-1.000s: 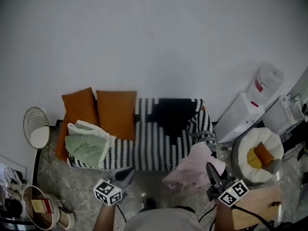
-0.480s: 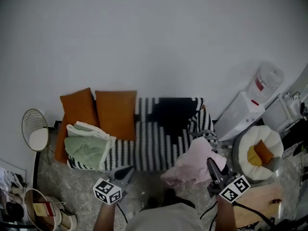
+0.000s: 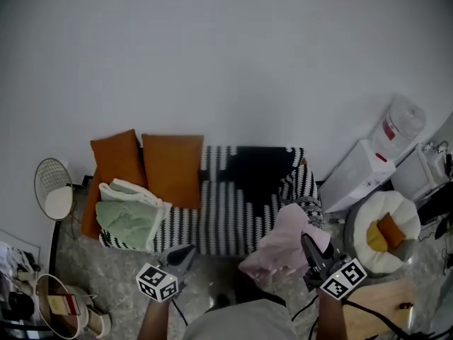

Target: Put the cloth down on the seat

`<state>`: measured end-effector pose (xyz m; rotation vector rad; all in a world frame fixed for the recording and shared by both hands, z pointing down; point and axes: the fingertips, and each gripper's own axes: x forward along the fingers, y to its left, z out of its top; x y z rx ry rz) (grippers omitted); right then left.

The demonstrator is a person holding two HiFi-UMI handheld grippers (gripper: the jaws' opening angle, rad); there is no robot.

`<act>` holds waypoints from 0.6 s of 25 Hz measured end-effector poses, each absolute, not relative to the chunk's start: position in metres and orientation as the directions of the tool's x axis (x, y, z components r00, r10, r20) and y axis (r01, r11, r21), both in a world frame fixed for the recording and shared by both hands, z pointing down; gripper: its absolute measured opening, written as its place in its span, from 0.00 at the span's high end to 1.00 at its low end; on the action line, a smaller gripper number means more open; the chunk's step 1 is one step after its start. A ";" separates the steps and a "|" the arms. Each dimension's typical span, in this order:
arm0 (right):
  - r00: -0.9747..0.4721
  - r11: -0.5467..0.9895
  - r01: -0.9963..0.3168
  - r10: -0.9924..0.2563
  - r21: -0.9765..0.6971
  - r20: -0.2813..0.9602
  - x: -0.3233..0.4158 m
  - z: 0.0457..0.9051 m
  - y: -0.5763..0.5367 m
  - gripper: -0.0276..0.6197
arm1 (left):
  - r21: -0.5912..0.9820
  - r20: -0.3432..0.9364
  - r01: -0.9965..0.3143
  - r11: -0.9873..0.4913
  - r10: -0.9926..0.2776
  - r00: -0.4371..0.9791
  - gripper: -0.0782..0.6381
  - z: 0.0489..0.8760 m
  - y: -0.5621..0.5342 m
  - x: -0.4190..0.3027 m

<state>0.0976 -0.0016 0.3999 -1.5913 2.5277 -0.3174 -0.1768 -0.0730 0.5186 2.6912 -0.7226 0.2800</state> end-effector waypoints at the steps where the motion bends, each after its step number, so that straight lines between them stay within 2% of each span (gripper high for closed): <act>1: -0.439 0.425 -0.870 -0.899 -0.251 -0.002 0.100 0.400 -0.007 0.89 | 0.272 0.274 -0.520 -0.810 -0.453 0.849 0.89 0.518 -0.078 -0.174; 15: -0.540 0.519 -0.814 -0.842 -0.261 0.009 0.147 0.402 -0.132 0.89 | 0.266 0.293 -0.585 -0.766 -0.514 0.806 0.89 0.516 -0.171 -0.124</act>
